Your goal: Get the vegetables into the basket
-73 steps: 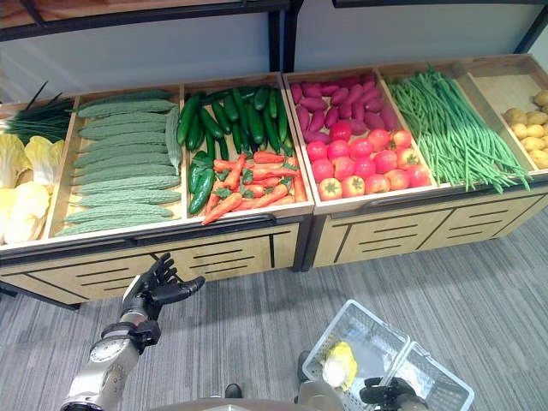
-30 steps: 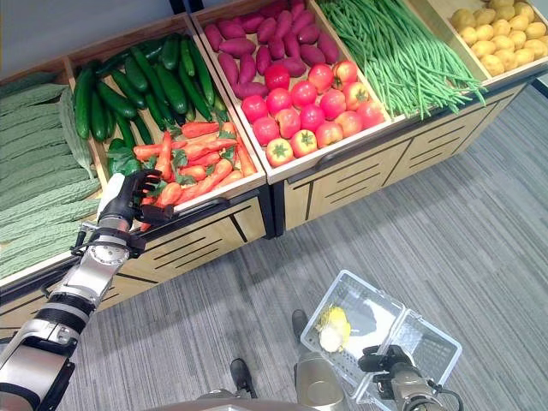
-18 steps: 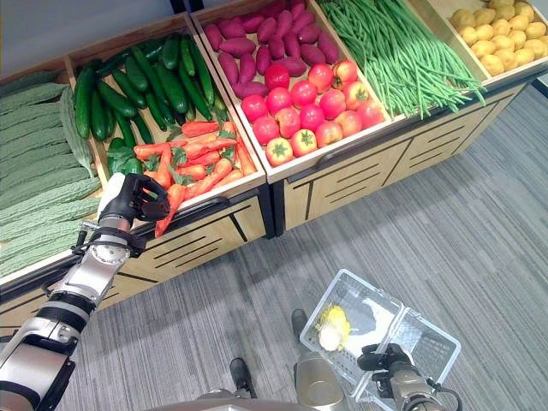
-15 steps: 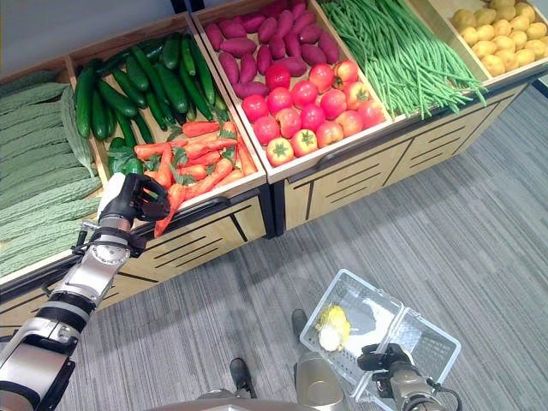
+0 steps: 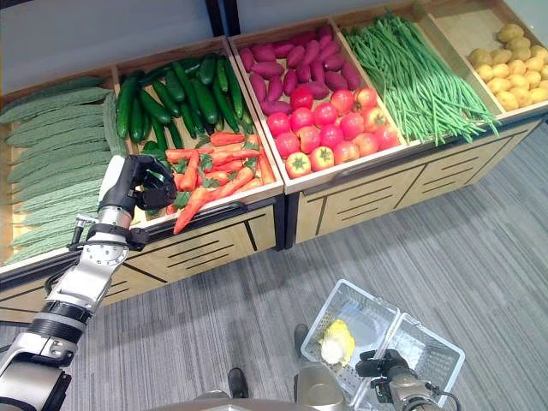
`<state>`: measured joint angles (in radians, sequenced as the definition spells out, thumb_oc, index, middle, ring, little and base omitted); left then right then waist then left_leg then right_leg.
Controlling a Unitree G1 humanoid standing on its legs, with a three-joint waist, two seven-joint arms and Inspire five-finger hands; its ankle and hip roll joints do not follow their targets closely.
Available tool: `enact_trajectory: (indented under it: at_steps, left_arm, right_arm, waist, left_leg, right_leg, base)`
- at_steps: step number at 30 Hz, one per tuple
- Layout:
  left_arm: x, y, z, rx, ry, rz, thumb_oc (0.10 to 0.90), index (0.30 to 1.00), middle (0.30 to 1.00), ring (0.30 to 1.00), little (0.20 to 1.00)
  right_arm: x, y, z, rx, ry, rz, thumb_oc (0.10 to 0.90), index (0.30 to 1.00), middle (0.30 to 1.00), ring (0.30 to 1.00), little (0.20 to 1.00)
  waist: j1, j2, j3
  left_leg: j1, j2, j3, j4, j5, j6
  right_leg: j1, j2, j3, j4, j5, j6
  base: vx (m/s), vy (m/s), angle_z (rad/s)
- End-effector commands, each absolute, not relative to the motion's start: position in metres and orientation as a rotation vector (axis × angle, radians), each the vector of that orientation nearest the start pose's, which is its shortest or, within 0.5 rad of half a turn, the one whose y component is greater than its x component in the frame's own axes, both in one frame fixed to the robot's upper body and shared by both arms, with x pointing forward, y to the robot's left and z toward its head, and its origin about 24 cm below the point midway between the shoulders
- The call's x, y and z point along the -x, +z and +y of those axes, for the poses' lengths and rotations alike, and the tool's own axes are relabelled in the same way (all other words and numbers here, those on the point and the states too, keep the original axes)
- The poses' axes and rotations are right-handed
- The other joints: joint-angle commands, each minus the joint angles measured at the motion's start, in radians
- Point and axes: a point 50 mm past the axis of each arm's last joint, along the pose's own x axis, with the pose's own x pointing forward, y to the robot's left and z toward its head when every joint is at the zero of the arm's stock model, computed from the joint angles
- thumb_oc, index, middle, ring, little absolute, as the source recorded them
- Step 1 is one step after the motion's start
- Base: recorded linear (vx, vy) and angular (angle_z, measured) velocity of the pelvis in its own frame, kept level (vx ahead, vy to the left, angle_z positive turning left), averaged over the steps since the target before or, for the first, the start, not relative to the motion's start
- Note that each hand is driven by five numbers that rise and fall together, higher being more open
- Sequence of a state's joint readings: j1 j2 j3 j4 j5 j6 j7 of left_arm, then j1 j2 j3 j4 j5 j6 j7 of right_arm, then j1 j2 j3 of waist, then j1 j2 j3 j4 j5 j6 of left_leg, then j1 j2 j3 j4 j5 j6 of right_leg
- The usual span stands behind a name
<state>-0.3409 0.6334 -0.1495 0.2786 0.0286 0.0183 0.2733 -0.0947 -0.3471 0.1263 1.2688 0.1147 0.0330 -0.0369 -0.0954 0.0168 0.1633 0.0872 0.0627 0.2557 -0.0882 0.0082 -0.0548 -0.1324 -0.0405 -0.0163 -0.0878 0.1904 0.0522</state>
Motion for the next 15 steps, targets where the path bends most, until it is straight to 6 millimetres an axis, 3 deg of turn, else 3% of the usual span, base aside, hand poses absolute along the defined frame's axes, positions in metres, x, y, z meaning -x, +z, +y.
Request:
enact_trajectory:
  at_steps: [1, 15]
  left_arm:
    - [-0.3163, 0.1446, 0.272, -0.719, 0.301, -0.246, 0.9, 1.0, 1.0, 1.0, 1.0]
    - [-0.3125, 0.1371, 0.2729, -0.743, 0.3, -0.219, 0.9, 1.0, 1.0, 1.0, 1.0]
  right_arm:
    - [-0.0827, -0.153, -0.2745, 0.368, -0.141, 1.307, 0.4, 0.3, 0.3, 0.3, 0.3]
    - [-0.0749, -0.1546, -0.2743, 0.374, -0.139, 1.325, 0.4, 0.3, 0.3, 0.3, 0.3]
  waist:
    - [-0.012, -0.04, -0.098]
    - [-0.015, -0.04, -0.096]
  left_leg:
    - [-0.054, 0.055, -0.094, 0.001, 0.009, -0.057]
    - [-0.055, 0.058, -0.08, 0.001, 0.011, -0.06]
  right_leg:
    - [0.045, -0.09, -0.003, 0.017, -0.09, 0.117]
    - [0.041, -0.087, 0.006, 0.011, -0.088, 0.117]
  base:
    - [-0.04, 0.014, 0.03]
    - [0.0, -0.001, -0.01]
